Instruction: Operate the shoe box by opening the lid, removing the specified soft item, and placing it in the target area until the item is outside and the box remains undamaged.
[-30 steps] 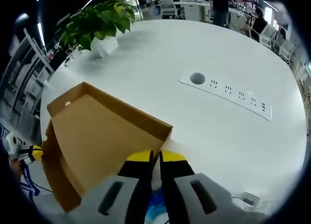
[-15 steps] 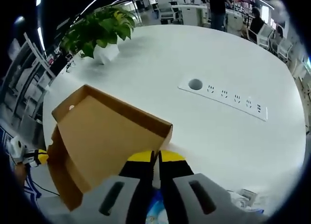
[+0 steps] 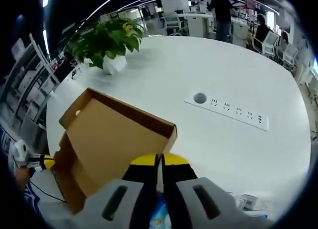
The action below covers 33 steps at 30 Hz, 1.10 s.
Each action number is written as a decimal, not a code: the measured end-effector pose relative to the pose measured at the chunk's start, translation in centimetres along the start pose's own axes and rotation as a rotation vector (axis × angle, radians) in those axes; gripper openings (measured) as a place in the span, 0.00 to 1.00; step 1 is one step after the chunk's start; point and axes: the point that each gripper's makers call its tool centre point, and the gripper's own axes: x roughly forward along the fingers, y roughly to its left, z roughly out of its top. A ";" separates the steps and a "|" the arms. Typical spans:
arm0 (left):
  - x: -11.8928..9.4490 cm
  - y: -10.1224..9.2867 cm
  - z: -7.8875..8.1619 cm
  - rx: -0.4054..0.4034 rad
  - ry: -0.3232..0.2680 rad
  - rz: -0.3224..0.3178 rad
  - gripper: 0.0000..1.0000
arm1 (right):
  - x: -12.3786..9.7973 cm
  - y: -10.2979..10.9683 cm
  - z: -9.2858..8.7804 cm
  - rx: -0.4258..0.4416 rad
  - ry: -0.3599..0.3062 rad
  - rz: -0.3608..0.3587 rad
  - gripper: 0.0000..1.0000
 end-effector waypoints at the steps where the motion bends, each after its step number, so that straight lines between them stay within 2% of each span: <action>1: 0.0 0.0 0.0 0.001 0.000 -0.001 0.01 | -0.2 0.1 0.1 -0.002 -0.006 0.001 0.00; 15: 0.0 0.2 -0.1 0.013 -0.001 -0.009 0.01 | -2.7 1.3 0.6 -0.016 -0.078 0.007 0.00; 33: -0.2 0.1 -0.3 0.028 -0.003 -0.013 0.01 | -6.1 3.1 0.3 -0.037 -0.168 0.026 0.00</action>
